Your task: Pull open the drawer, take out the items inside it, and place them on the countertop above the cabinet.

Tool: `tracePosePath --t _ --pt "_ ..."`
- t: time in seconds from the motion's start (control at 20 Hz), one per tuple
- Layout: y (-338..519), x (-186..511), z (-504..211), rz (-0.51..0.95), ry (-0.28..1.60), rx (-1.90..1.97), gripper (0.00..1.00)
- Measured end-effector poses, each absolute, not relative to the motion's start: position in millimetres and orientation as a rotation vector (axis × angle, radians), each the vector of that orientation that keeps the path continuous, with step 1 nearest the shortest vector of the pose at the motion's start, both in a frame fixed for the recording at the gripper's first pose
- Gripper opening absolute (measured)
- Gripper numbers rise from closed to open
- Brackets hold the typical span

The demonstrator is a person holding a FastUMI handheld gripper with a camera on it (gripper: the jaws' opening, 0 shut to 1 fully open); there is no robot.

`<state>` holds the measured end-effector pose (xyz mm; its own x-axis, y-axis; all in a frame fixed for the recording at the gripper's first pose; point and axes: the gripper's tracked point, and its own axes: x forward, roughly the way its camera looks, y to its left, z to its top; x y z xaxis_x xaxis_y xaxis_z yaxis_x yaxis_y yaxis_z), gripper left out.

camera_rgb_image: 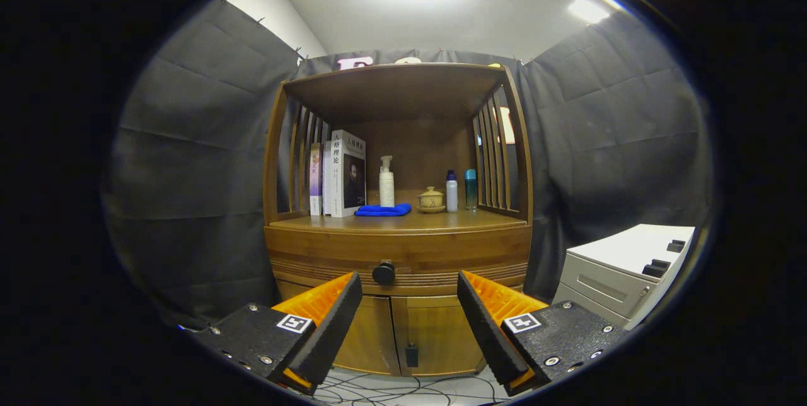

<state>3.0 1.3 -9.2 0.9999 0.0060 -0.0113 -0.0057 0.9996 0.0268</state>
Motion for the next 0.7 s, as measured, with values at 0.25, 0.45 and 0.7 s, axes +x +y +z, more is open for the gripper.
tracePosePath --t 0.25,0.45,0.7 --pt "7.6 15.7 -9.7 -0.01 0.026 0.075 0.95" --pt "10.8 44.5 -8.1 -0.007 0.033 0.107 0.95" --pt "18.4 86.1 -22.1 0.004 0.06 0.122 0.94"
